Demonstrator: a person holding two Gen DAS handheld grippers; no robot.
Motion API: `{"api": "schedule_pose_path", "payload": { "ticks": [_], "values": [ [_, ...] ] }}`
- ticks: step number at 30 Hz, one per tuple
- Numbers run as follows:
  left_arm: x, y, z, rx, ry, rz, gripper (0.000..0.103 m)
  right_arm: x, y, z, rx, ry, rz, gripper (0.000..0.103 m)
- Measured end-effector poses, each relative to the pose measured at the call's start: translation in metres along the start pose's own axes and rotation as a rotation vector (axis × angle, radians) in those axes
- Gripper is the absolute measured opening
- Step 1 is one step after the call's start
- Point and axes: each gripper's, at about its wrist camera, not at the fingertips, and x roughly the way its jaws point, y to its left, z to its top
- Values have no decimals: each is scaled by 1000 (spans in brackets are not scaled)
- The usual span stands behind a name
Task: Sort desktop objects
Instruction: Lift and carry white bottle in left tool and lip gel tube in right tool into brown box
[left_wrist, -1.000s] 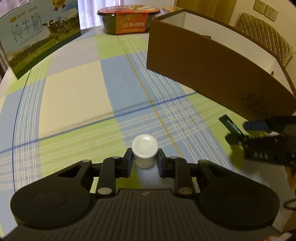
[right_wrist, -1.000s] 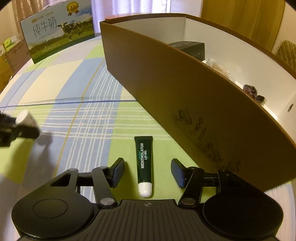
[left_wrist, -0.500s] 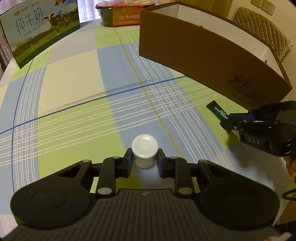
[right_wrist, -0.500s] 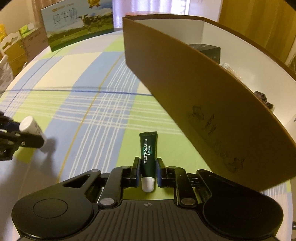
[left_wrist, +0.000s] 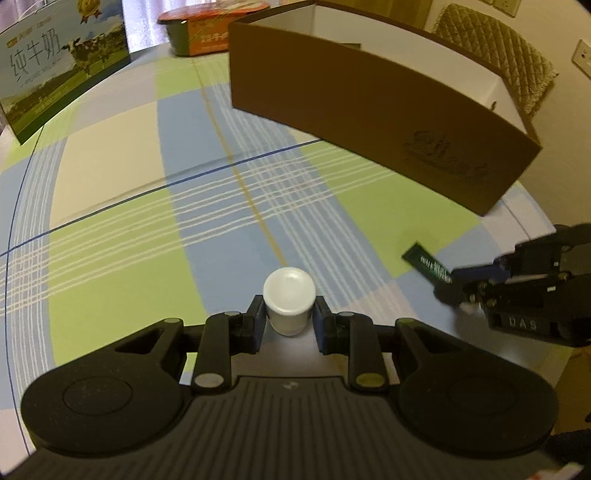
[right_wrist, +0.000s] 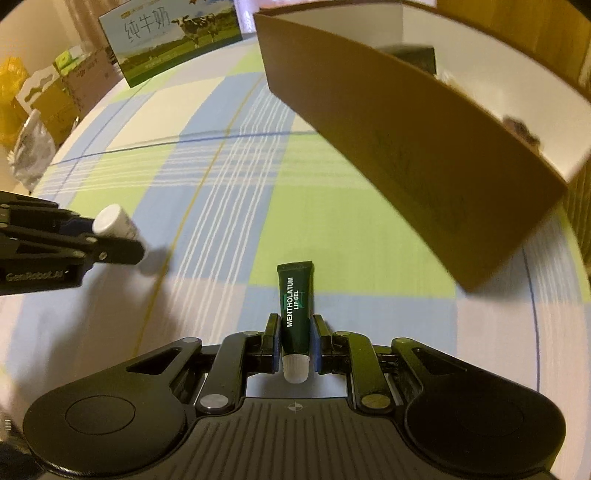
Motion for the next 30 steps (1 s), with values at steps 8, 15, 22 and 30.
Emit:
{"api": "schedule_pose_path", "payload": {
  "ticks": [8, 15, 22, 30],
  "values": [
    [-16, -21, 16, 27, -46, -35, 22, -36, -14, -13, 86, 9, 115, 13],
    [-33, -40, 39, 45, -105, -77, 22, -85, -24, -5, 94, -78, 149, 13],
    [-54, -59, 68, 65, -182, -129, 22, -124, -43, 9, 111, -161, 143, 13],
    [-65, -78, 102, 93, -259, -156, 22, -156, -76, 32, 123, -254, 112, 13]
  ]
}}
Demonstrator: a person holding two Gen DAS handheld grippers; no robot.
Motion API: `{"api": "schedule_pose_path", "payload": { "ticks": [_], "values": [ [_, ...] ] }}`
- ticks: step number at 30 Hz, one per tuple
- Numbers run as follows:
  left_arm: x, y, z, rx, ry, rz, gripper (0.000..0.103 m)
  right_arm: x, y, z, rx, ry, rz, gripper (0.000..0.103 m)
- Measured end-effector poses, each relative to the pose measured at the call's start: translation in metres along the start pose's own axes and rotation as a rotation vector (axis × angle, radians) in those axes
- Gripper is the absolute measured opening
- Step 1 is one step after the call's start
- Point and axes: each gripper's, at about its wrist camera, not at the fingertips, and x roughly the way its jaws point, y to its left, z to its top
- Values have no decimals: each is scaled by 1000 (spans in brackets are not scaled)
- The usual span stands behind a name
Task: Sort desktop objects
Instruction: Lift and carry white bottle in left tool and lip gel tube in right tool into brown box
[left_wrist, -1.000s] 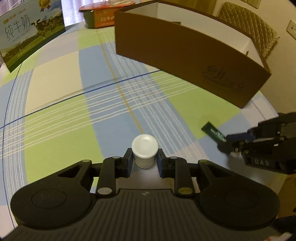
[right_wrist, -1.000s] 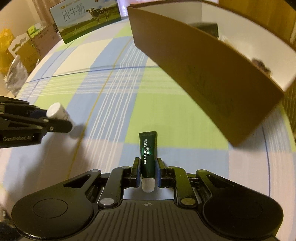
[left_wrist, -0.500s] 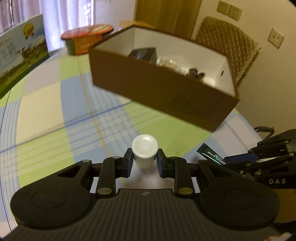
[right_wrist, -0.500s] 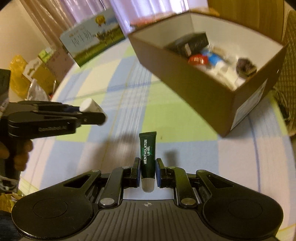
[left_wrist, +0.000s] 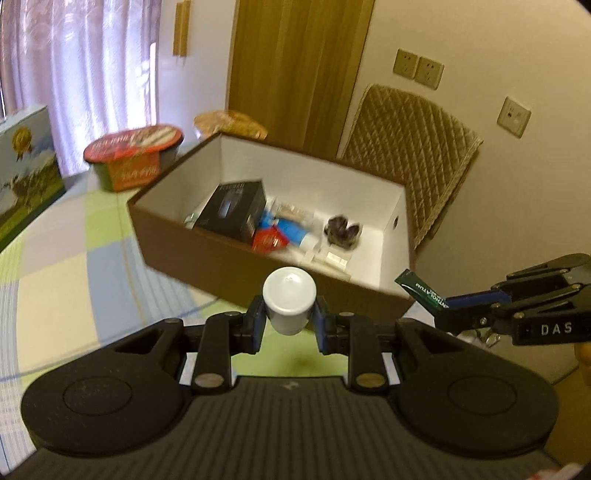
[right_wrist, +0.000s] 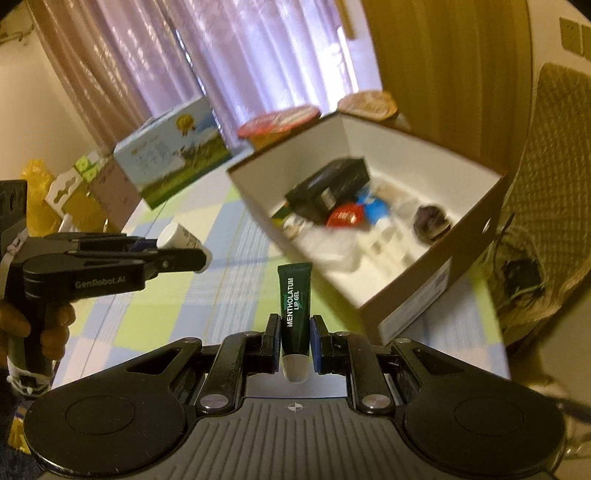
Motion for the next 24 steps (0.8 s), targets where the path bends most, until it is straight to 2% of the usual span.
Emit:
{"api": "schedule_pose_path", "payload": {
  "ticks": [12, 19, 24],
  "values": [
    [32, -21, 48, 12, -37, -36, 22, 4, -39, 46, -33, -45, -30, 13],
    [63, -34, 68, 20, -9, -51, 22, 20, -61, 73, -64, -34, -56, 13],
    [92, -37, 72, 13, 39, -45, 22, 38, -80, 87, -79, -2, -87, 13]
  ]
}}
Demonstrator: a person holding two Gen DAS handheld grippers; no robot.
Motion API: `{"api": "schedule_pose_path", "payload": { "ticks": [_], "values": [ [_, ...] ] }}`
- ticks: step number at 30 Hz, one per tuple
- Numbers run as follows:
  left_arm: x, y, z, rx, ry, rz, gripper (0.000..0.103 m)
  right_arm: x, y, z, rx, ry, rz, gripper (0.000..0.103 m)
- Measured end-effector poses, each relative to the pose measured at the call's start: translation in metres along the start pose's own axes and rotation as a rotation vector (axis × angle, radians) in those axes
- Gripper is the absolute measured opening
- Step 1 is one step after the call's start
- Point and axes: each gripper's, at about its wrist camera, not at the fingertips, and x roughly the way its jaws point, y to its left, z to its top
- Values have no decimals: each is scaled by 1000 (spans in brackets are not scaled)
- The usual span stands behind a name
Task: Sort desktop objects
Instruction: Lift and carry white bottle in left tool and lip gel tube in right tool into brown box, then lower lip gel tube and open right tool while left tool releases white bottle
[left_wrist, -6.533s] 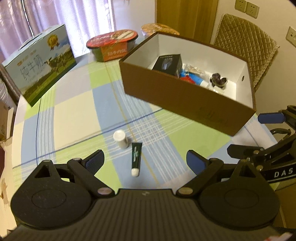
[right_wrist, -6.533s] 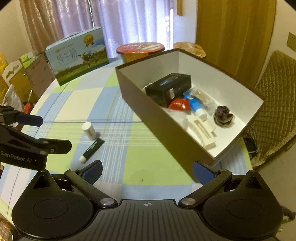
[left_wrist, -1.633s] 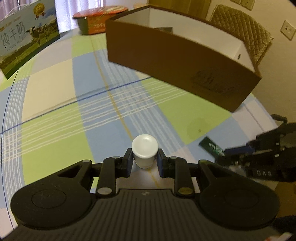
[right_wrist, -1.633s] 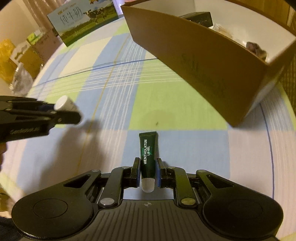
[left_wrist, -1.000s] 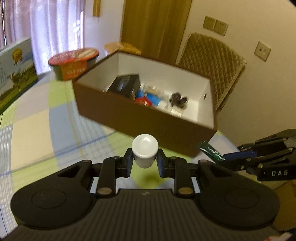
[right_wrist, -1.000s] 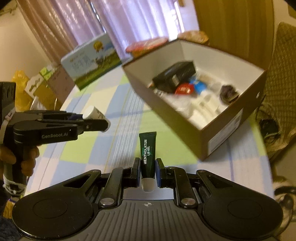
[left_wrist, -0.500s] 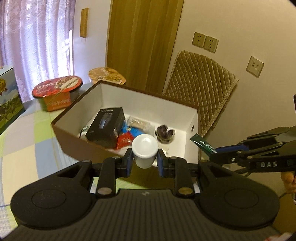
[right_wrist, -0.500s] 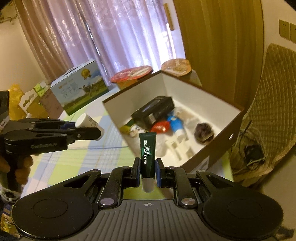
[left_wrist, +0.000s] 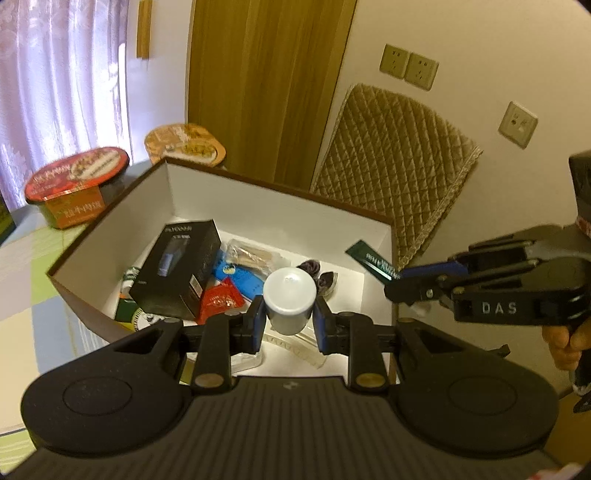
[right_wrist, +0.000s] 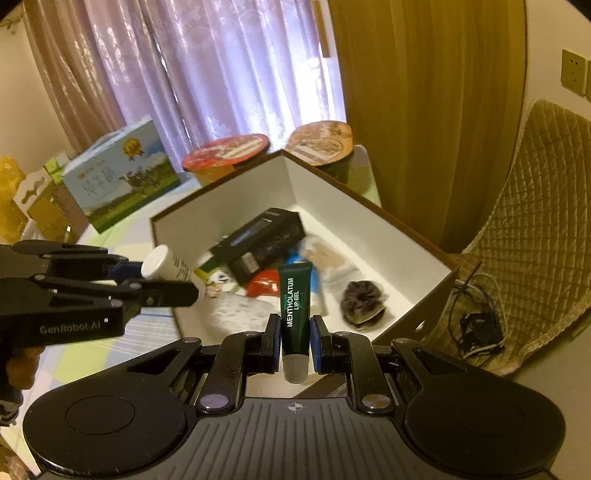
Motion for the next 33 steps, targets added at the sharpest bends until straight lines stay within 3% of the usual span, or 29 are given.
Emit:
{"api": "schedule_pose_path", "payload": {
  "ticks": [14, 33],
  "values": [
    [62, -5, 0, -23, 131, -4, 22, 54, -27, 16, -103, 127, -16, 13],
    [107, -7, -14, -56, 330, -22, 22, 91, -42, 21, -225, 263, 5, 13]
  ]
}}
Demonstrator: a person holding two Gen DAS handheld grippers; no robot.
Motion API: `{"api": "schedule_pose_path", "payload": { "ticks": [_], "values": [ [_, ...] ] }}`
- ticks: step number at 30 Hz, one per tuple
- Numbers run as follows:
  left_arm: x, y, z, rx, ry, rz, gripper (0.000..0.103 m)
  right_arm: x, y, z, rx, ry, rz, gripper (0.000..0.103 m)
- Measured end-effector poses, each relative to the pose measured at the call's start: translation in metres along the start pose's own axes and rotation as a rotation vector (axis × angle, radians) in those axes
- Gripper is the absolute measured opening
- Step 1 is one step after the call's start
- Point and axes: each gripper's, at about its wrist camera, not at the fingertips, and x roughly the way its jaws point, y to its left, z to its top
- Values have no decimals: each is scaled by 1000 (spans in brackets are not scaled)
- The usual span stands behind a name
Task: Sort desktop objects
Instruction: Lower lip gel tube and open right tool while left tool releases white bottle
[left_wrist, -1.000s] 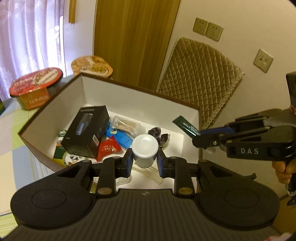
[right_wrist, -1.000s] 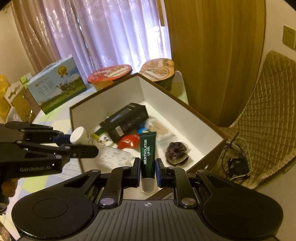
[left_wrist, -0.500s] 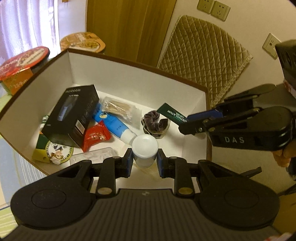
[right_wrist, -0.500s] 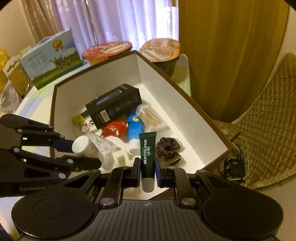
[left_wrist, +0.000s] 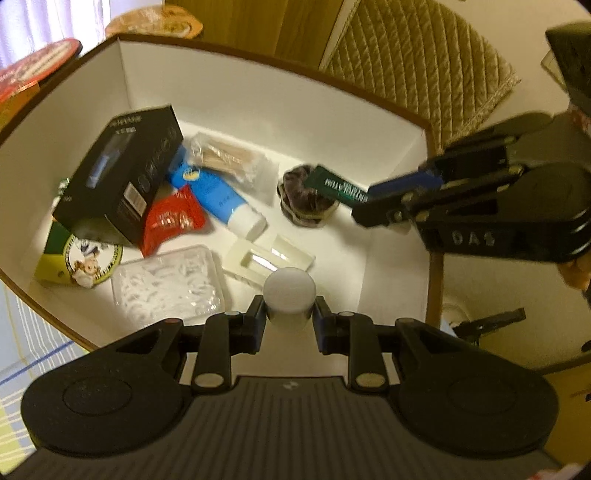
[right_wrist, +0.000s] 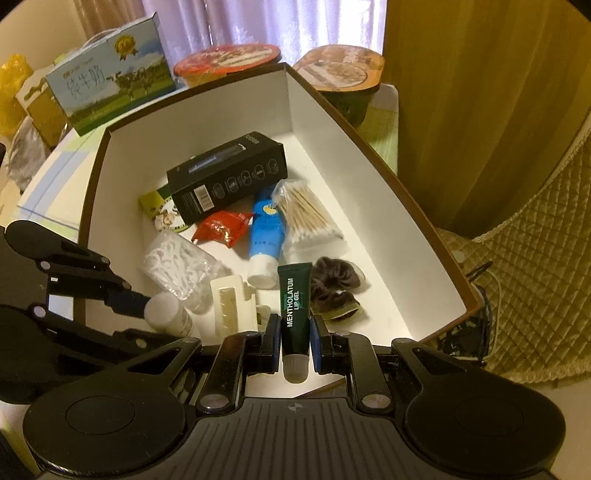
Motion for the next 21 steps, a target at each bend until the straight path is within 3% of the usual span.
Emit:
{"api": "schedule_pose_path", "payload": {
  "ticks": [9, 21],
  "values": [
    [6, -1, 2, 6, 30, 3, 25, 4, 1, 2, -32, 20, -2, 13],
    [-3, 6, 5, -23, -6, 29, 36, 9, 2, 2, -44, 34, -2, 13]
  ]
}}
